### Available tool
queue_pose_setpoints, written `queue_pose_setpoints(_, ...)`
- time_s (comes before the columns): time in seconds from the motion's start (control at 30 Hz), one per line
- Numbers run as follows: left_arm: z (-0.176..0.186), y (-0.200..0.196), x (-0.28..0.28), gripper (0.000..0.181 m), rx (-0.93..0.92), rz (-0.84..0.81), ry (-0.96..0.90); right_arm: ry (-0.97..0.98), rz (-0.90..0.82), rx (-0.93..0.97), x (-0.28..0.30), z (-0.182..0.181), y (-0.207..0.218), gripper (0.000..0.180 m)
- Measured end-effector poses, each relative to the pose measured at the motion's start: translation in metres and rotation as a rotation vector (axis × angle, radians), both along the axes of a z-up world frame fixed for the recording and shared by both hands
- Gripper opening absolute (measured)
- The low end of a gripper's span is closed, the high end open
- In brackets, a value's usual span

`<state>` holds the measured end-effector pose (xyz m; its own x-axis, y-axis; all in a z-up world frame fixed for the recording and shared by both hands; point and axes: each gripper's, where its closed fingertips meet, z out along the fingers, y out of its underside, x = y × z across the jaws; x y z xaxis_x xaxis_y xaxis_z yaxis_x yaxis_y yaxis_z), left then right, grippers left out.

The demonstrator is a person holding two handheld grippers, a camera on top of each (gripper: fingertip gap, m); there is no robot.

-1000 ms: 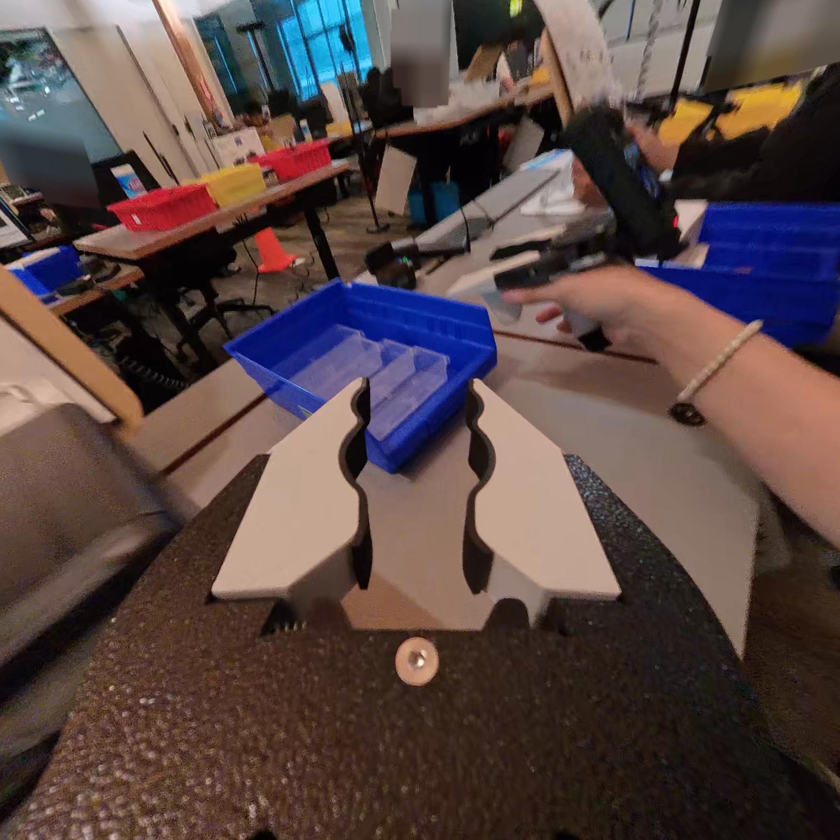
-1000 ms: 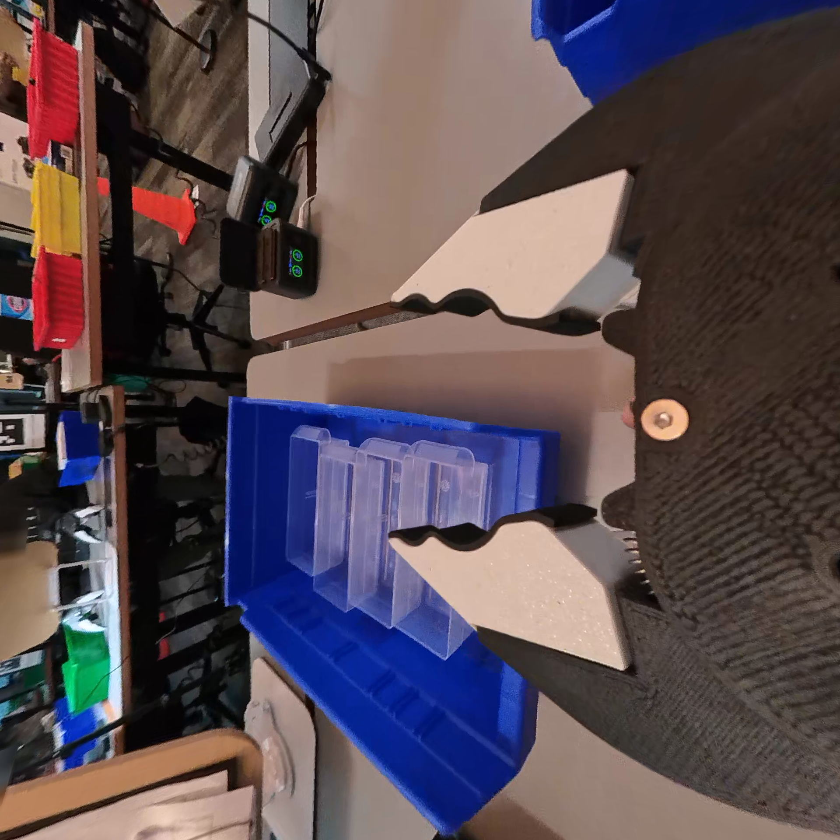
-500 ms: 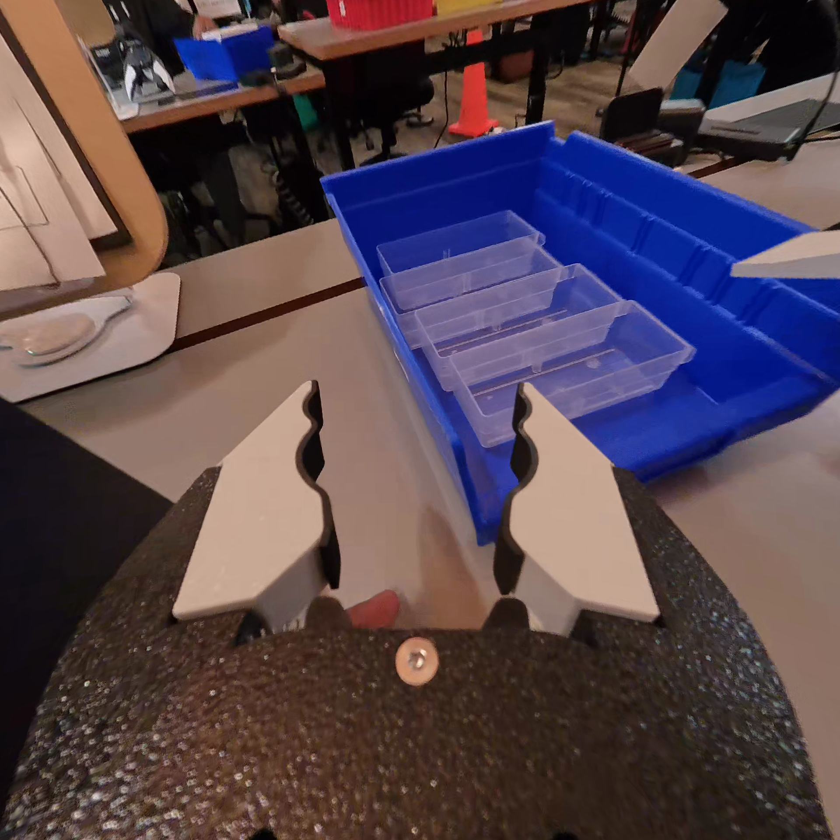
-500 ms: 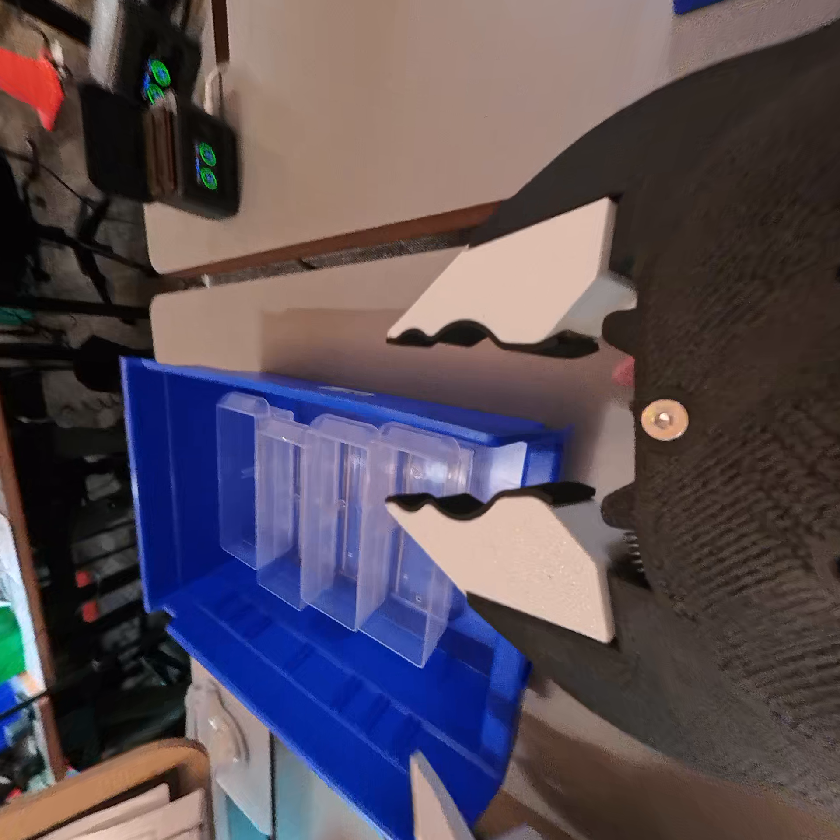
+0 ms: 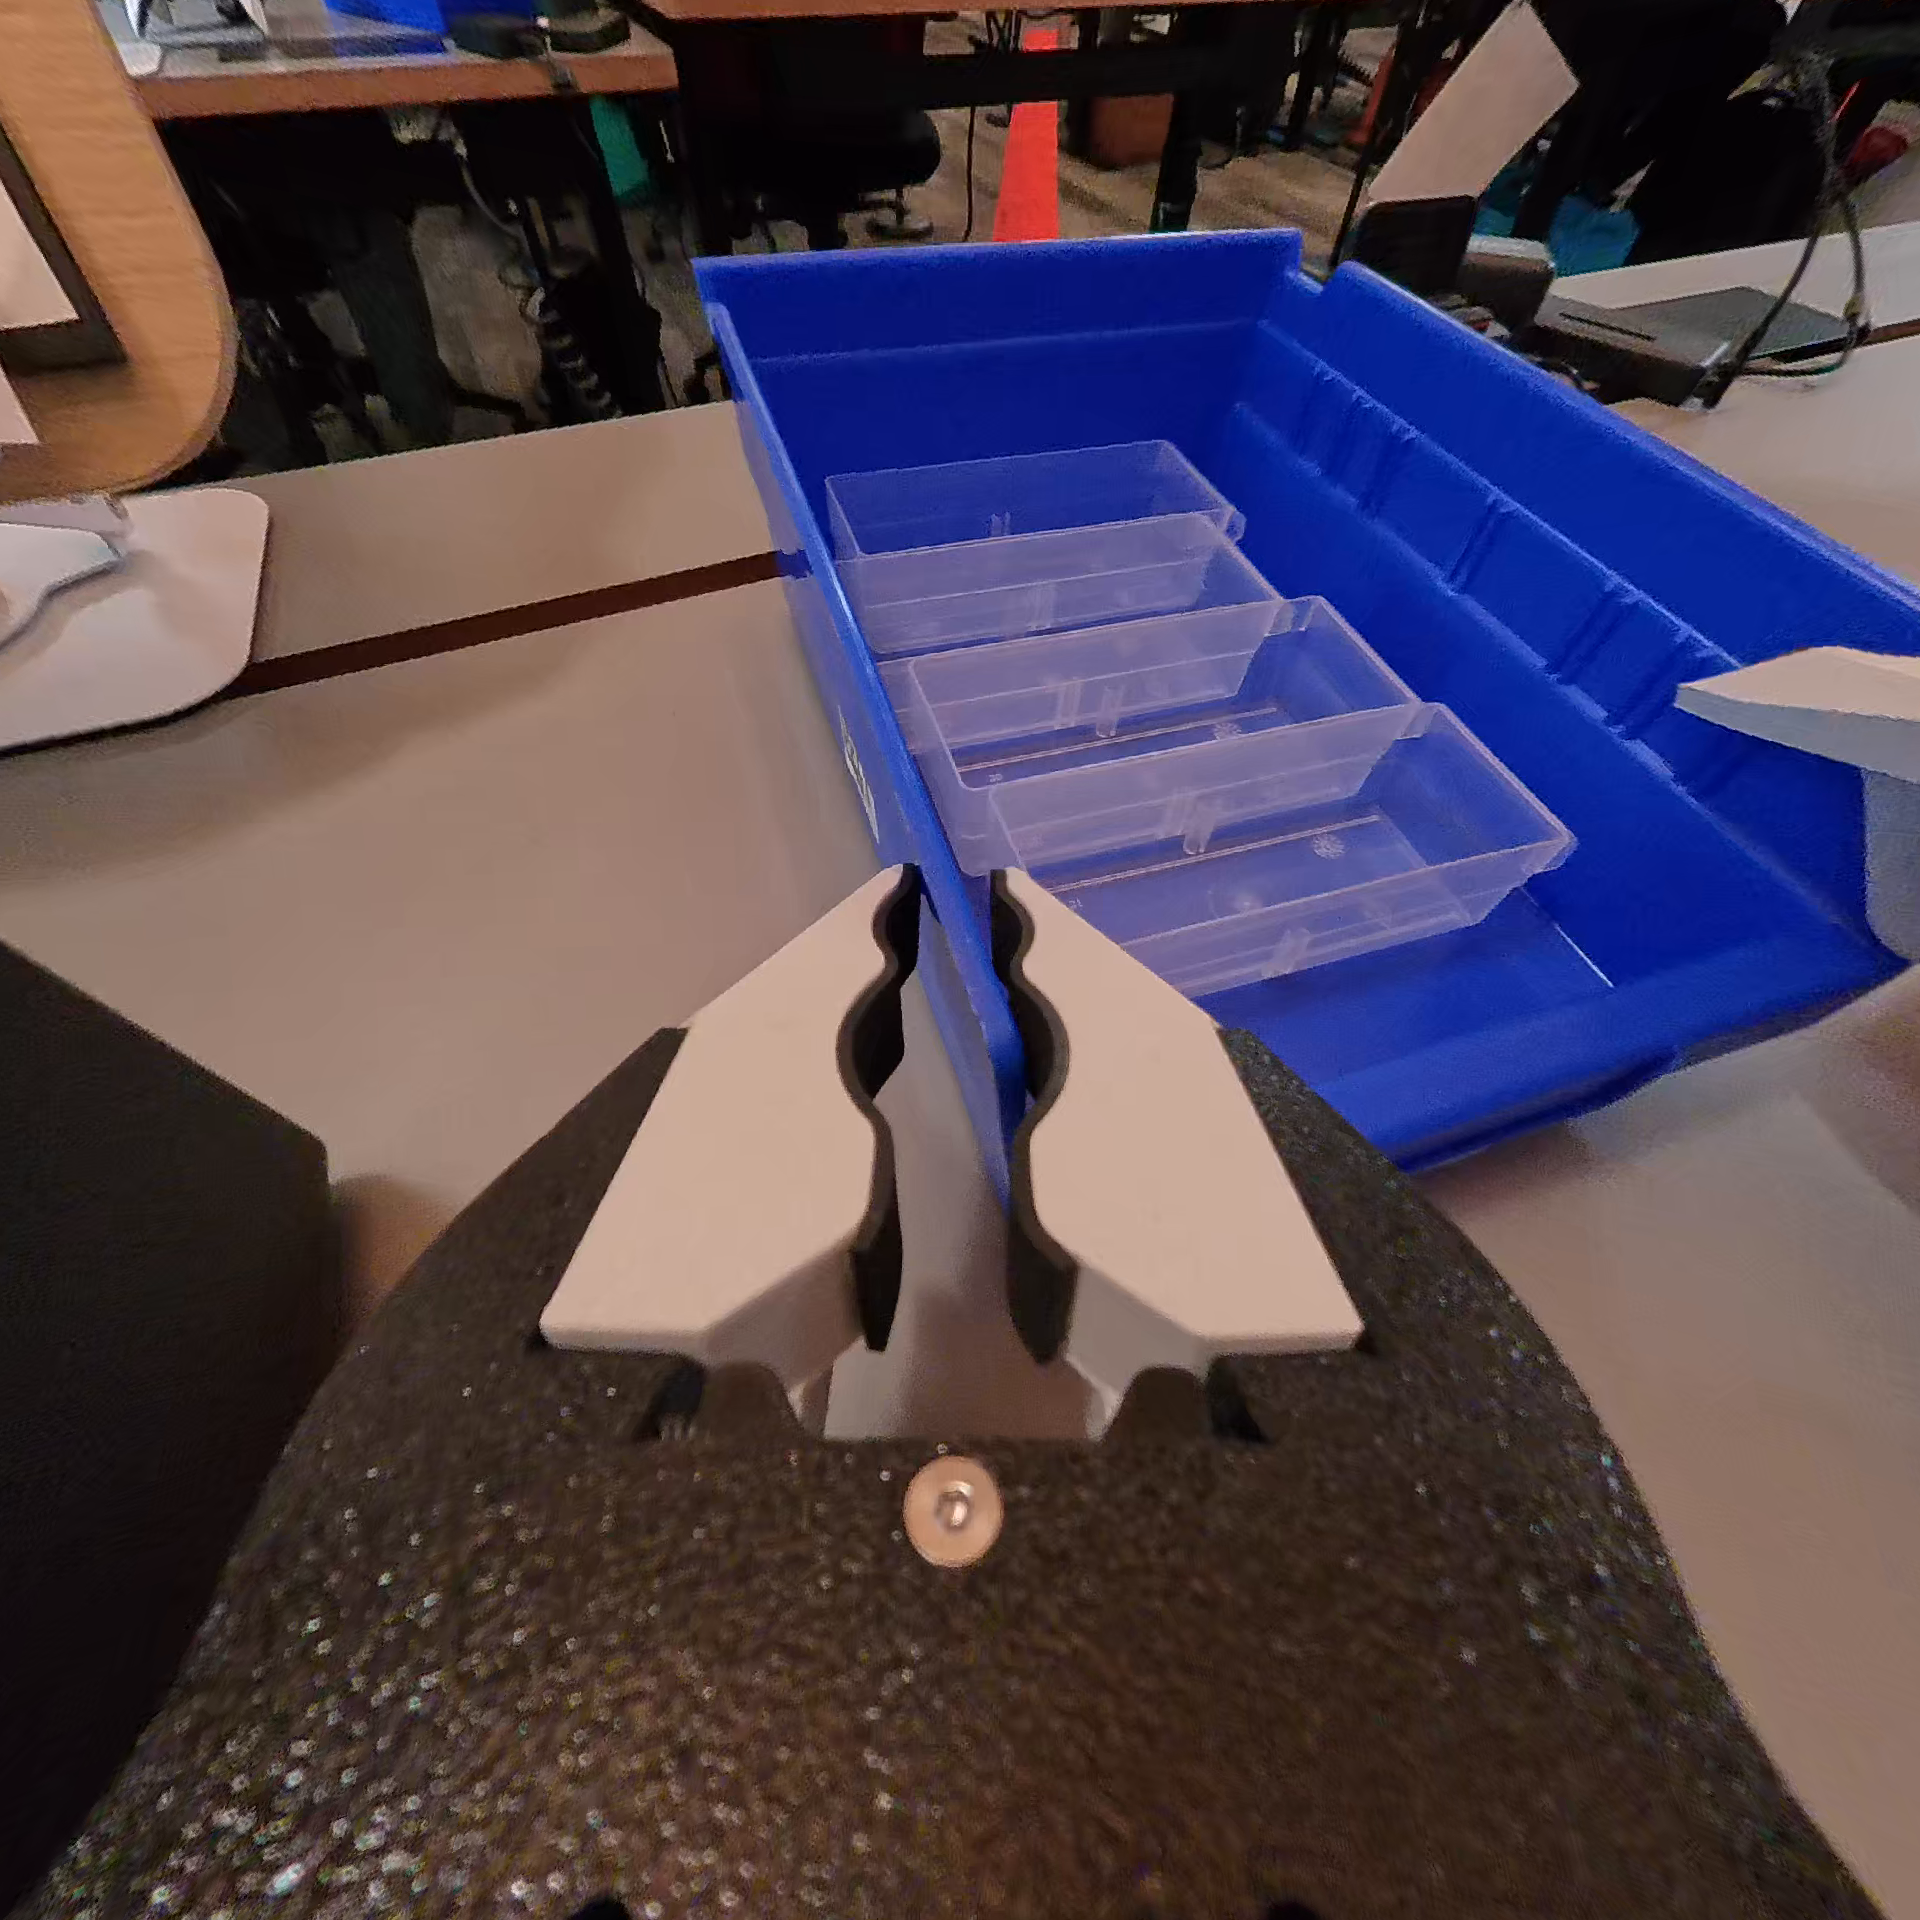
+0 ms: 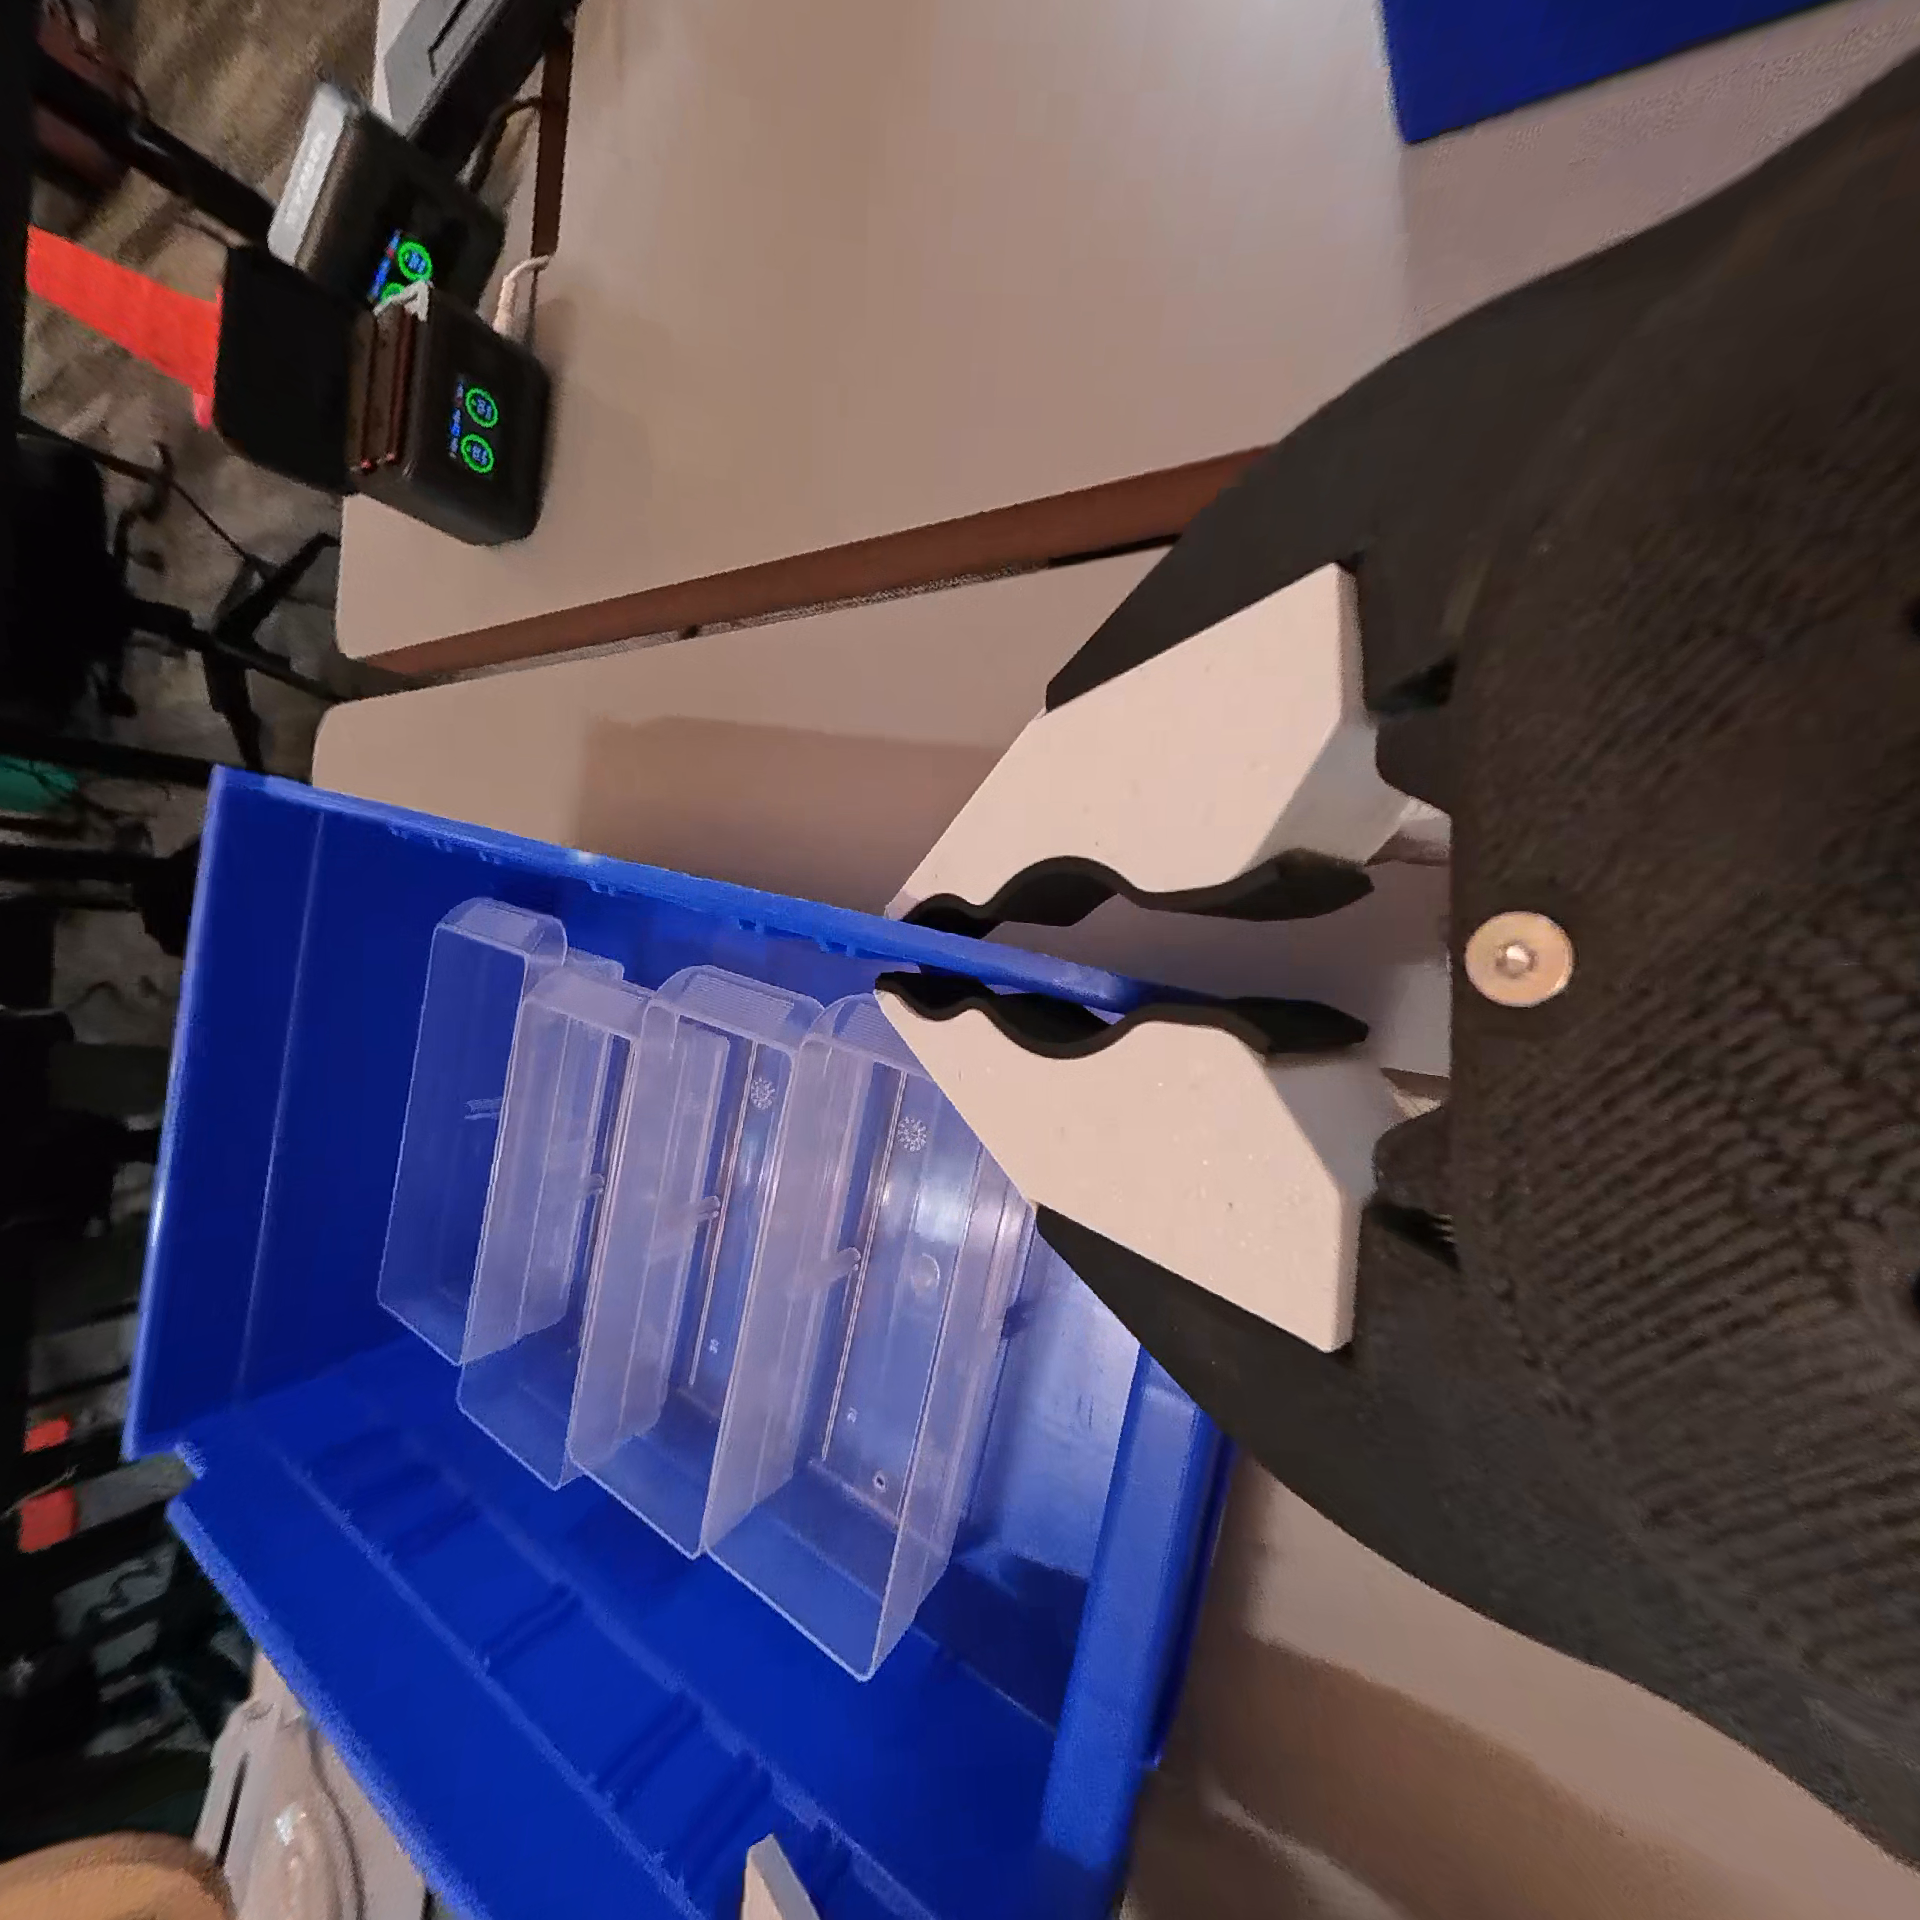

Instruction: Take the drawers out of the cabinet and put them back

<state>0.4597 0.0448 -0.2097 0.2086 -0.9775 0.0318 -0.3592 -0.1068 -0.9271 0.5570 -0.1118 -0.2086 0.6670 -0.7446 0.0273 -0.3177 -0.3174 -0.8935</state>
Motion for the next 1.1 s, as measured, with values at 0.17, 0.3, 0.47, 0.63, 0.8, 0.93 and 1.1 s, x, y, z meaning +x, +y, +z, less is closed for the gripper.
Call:
queue_pose_setpoints(0.17, 0.016, -0.009, -0.025, 0.004, 0.055, -0.004, -0.062, -0.091, -0.08, 0.045, -0.041, 0.019, -0.019, 0.004)
queue_pose_setpoints(0.3, 0.057, -0.02, -0.049, 0.003, 0.086, -0.039, -0.075, -0.129, -0.134, 0.014, -0.074, 0.069, -0.035, 0.004)
queue_pose_setpoints(0.47, 0.147, -0.015, -0.086, 0.004, 0.085, -0.048, -0.141, -0.203, -0.122, 0.013, -0.115, 0.166, -0.028, 0.004)
queue_pose_setpoints(0.63, 0.229, 0.021, -0.143, 0.004, 0.126, -0.006, -0.19, -0.28, -0.044, 0.029, -0.168, 0.248, 0.015, 0.005)
queue_pose_setpoints(0.8, 0.282, 0.083, -0.235, 0.004, 0.177, 0.099, -0.214, -0.359, 0.094, 0.084, -0.246, 0.303, 0.088, 0.006)
queue_pose_setpoints(0.93, 0.297, 0.136, -0.328, 0.005, 0.218, 0.234, -0.207, -0.368, 0.26, 0.121, -0.32, 0.317, 0.157, 0.008)
queue_pose_setpoints(1.1, 0.272, 0.2, -0.461, 0.005, 0.206, 0.441, -0.153, -0.34, 0.519, 0.126, -0.428, 0.288, 0.25, 0.011)
